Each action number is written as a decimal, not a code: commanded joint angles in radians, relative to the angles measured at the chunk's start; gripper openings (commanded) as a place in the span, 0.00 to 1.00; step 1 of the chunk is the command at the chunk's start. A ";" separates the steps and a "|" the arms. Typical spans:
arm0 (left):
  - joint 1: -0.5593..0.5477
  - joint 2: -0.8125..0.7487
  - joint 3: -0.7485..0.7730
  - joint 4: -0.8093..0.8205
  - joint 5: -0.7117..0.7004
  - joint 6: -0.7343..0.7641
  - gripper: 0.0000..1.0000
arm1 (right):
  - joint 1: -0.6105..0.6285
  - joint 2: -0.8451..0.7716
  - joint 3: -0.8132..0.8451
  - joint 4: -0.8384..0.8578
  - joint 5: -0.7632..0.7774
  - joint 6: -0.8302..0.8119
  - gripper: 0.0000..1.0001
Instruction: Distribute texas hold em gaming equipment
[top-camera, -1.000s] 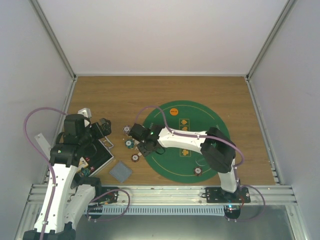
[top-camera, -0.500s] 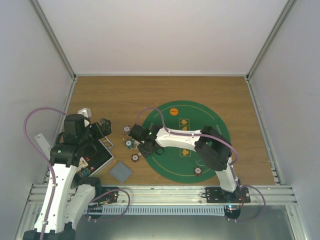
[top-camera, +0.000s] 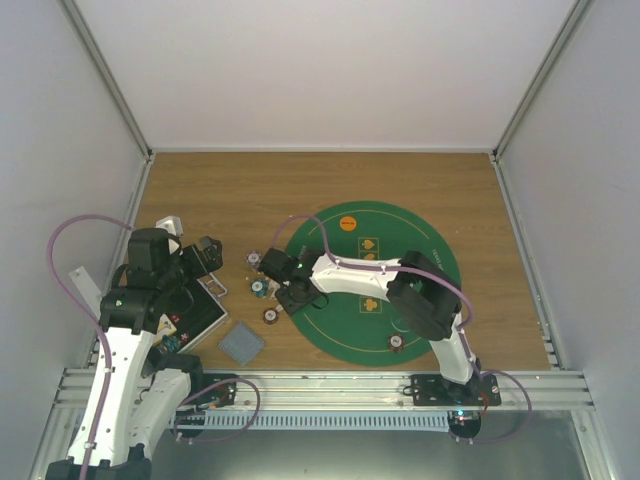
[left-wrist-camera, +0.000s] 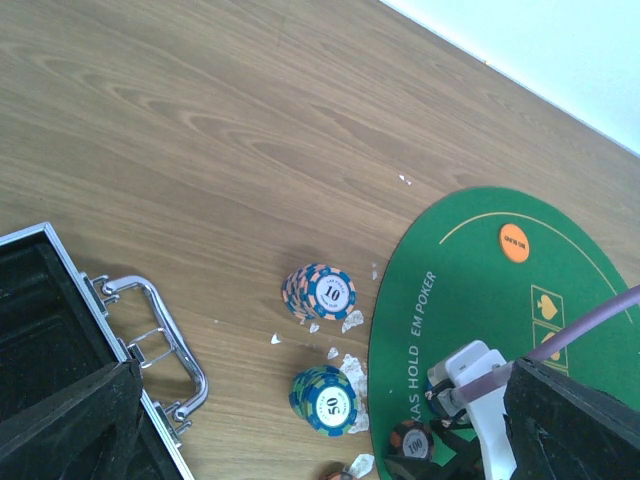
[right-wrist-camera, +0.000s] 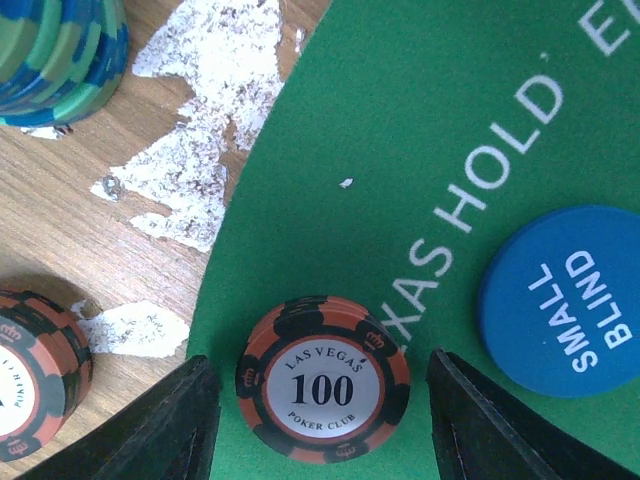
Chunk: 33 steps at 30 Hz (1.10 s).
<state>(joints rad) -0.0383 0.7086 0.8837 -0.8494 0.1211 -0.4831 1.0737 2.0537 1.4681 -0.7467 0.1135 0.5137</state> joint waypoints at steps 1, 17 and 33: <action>0.006 -0.008 0.008 0.035 -0.013 -0.008 0.99 | -0.004 -0.028 0.038 -0.030 0.042 0.020 0.59; 0.007 -0.015 0.010 0.034 -0.010 -0.017 0.99 | 0.113 -0.006 0.125 -0.006 -0.006 -0.133 0.65; 0.006 -0.014 0.009 0.033 -0.006 -0.012 0.99 | 0.134 0.095 0.183 -0.020 -0.032 -0.186 0.67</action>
<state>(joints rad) -0.0383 0.7059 0.8837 -0.8494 0.1139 -0.4892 1.1957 2.1204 1.6169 -0.7513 0.0929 0.3542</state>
